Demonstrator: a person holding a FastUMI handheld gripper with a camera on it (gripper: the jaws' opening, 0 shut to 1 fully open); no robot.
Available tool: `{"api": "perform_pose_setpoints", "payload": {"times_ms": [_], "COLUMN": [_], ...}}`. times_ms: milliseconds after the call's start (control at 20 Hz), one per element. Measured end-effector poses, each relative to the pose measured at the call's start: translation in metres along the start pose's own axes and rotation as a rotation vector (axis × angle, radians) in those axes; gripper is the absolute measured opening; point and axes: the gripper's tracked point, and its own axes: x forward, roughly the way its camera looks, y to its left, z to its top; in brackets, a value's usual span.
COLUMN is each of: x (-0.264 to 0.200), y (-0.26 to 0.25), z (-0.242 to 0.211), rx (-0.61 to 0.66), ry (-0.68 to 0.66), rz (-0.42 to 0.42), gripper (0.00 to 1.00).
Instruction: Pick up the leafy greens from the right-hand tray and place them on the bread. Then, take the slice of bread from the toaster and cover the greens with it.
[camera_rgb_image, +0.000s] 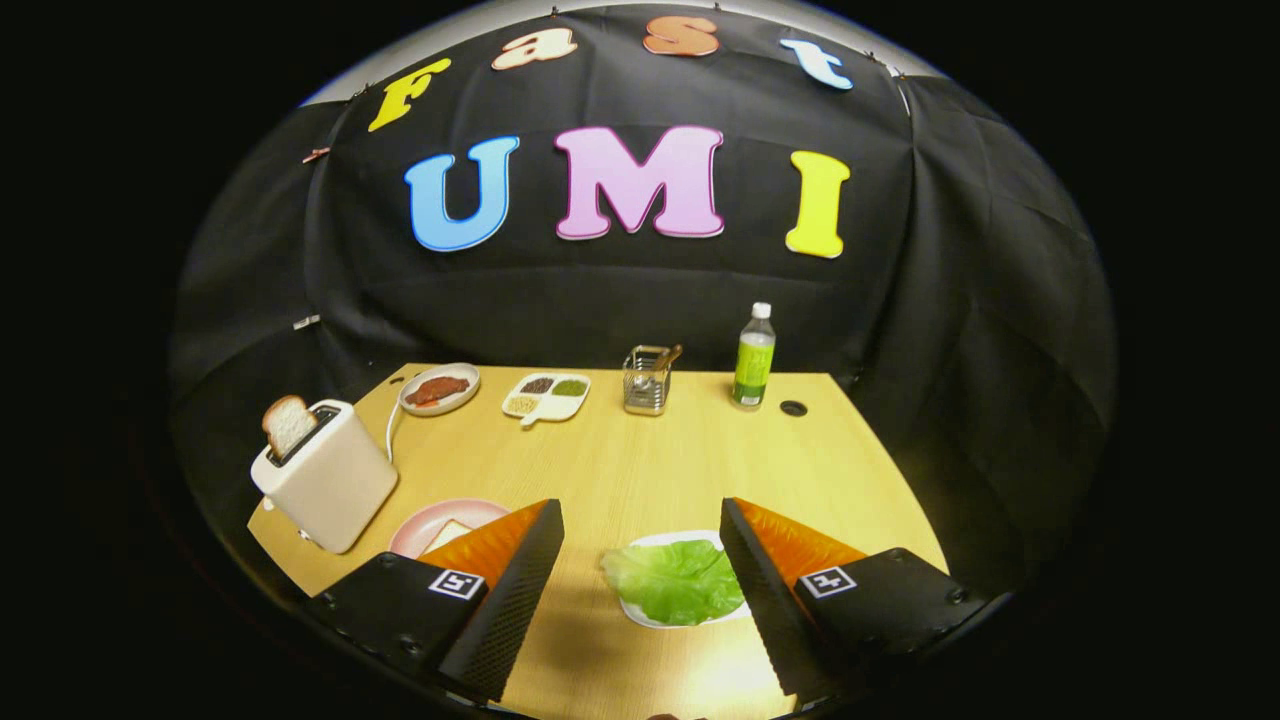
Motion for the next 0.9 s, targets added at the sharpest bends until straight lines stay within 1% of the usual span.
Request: {"api": "perform_pose_setpoints", "payload": {"times_ms": [200,500,650,900], "x": [0.028,0.067,0.087,0.106], "y": [-0.016,-0.033,-0.033,-0.044], "z": [-0.033,-0.093,-0.114,-0.14], "rx": [-0.03,-0.104,-0.141,-0.164], "ry": [0.089,0.258,0.303,0.365], "rz": [0.006,0.046,0.085,0.098], "gripper": [0.98,0.98,0.98,0.99]}}
